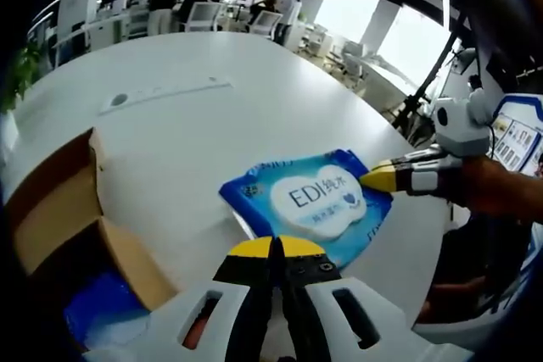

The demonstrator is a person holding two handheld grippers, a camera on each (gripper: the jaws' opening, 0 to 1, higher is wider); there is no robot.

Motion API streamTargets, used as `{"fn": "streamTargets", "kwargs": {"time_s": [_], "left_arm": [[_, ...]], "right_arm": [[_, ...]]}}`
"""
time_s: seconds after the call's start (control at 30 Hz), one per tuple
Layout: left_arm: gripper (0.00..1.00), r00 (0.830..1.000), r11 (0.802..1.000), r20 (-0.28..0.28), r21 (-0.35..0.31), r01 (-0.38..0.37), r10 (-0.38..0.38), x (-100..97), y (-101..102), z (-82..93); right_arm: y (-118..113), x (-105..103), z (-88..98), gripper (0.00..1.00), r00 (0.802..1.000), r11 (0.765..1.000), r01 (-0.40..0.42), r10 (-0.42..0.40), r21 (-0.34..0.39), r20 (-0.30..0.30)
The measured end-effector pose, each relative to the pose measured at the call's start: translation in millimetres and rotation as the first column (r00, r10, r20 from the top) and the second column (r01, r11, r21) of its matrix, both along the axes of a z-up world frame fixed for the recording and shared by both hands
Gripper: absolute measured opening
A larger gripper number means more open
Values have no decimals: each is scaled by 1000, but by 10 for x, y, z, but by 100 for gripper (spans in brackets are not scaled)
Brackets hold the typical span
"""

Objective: Operate the shoe box by opening the lid, removing the specified soft item, and placing it in the target area until the item is outside and the box remains undamaged.

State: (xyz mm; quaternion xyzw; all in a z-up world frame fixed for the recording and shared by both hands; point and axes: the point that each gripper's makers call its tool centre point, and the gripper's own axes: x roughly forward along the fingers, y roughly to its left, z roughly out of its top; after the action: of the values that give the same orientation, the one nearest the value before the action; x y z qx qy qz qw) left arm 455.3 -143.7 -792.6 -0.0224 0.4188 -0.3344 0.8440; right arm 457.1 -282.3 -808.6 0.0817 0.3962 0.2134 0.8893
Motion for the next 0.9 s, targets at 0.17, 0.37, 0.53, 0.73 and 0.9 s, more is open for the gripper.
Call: {"fn": "streamTargets", "kwargs": {"time_s": [0.17,0.37,0.53,0.73,0.9], "left_arm": [[0,1000,1000,4,18,4,-4,33,0,-36],[0,1000,999,13,44,16,-17,62,-8,-64],[0,999,997,17,67,33,-35,67,-33,-99],[0,998,993,17,102,52,-54,56,-38,-133],[0,997,989,13,130,73,-75,44,-32,-165]], "right_arm": [[-2,43,-38,0,1000,1000,-3,3,-4,-4],[-7,68,-75,0,1000,1000,-5,5,-6,-9],[-24,78,-111,0,1000,1000,-4,4,-8,-16],[-28,97,-152,0,1000,1000,-6,6,-9,-21],[-20,107,-177,0,1000,1000,-4,4,-4,-26]]}}
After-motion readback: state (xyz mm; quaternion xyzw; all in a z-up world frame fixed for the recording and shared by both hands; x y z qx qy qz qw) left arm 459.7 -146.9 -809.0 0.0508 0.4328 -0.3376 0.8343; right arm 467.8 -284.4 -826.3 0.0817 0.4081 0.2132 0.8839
